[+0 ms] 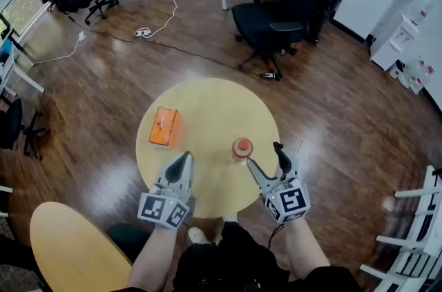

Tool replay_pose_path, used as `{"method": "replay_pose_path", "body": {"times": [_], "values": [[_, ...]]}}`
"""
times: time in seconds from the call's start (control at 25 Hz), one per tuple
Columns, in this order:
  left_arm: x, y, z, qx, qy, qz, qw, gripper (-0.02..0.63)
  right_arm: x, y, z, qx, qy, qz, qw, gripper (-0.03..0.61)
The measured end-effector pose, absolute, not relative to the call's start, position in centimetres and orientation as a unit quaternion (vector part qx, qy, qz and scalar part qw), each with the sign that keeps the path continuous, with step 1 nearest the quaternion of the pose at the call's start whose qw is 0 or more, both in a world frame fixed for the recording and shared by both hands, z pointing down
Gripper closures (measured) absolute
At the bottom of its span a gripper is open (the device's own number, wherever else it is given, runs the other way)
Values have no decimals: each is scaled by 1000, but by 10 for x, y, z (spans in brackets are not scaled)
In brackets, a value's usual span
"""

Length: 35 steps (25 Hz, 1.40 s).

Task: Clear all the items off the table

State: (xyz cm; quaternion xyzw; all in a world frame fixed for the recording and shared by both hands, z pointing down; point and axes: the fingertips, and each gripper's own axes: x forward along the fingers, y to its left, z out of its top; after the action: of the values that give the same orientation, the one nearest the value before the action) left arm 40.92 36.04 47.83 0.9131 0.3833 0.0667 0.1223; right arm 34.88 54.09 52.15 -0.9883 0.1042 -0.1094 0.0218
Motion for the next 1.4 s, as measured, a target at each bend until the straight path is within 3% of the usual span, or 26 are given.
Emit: {"method": "replay_pose_path", "body": {"times": [0.24,0.36,0.72,0.8,0.88,0.96,1.4], "values": [[410,349,516,923,348,106,123,614,362,518,595,-971,152,-182,10,233],[412,350,532,922,347,121,119,614,366,509,624,-963,170,-210,3,198],[420,354,567,919,336,162,127,614,391,503,650,-963,161,-214,-2,199],[417,353,571,917,337,171,127,614,397,504,650,-965,155,-210,-6,199],[417,351,572,916,338,175,125,614,401,502,647,-965,158,-208,-10,270],[421,349,568,916,338,175,124,614,406,499,642,-967,155,-202,3,293],[435,308,496,938,312,90,124,614,421,469,552,-968,210,-136,-20,304]]}}
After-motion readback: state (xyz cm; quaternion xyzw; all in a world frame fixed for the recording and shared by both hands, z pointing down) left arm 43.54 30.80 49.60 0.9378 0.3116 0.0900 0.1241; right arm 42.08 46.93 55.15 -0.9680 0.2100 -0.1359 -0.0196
